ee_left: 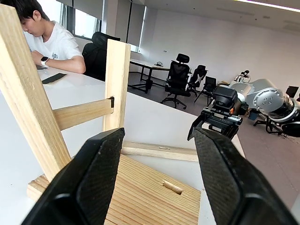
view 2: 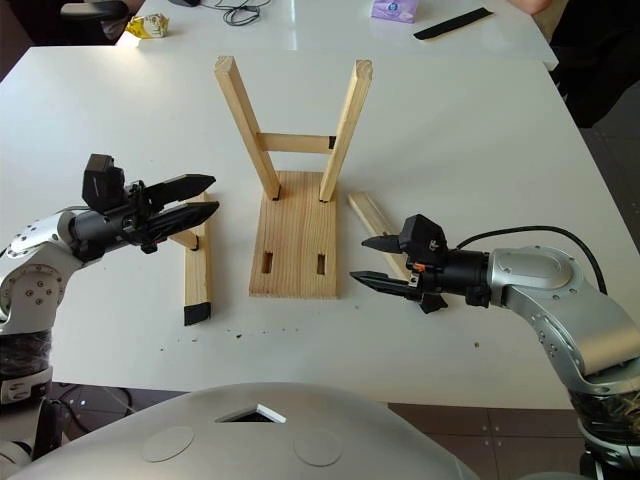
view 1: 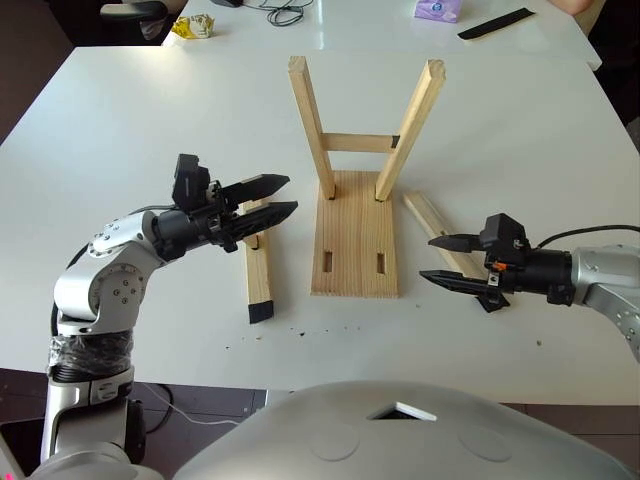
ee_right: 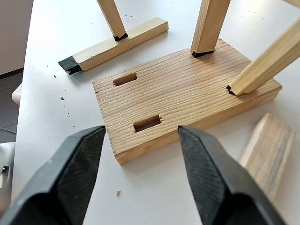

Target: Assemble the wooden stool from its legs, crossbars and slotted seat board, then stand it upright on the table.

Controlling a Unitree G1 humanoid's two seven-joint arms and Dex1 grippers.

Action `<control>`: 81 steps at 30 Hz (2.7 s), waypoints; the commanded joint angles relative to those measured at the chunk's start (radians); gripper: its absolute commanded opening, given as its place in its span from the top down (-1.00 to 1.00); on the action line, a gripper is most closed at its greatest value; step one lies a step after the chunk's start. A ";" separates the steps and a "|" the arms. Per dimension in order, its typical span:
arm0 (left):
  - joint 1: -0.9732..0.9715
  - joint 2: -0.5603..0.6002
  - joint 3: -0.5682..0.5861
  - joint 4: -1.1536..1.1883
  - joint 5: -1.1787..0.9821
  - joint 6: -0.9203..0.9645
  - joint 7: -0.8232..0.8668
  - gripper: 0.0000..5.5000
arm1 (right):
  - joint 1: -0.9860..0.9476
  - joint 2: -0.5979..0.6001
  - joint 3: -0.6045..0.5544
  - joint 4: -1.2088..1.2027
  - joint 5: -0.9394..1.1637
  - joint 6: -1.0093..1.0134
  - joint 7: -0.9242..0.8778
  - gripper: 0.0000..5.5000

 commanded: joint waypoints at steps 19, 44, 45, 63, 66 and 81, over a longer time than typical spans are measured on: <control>0.174 0.342 0.228 -0.379 -0.267 0.338 -0.072 0.01 | 0.143 0.064 -0.073 -0.114 0.009 -0.011 -0.117 -0.04; 0.414 0.365 -0.253 -0.151 0.606 -0.266 -0.044 0.01 | 0.167 0.077 -0.054 -0.127 0.003 -0.020 -0.148 -0.04; 0.414 0.381 -0.254 -0.138 0.624 -0.286 -0.053 0.01 | 0.170 0.077 -0.055 -0.128 0.003 -0.020 -0.149 -0.04; 0.296 0.460 -0.104 -0.059 0.593 -0.309 -0.106 0.01 | 0.194 0.075 -0.053 -0.132 -0.014 -0.029 -0.160 -0.04; 0.328 0.460 -0.013 -0.119 0.524 -0.197 -0.087 0.01 | 0.211 0.075 -0.065 -0.138 -0.017 -0.031 -0.162 -0.04; 0.223 0.180 0.103 -0.384 0.341 0.738 0.460 0.01 | 0.313 0.100 -0.088 -0.203 -0.053 -0.041 -0.214 -0.04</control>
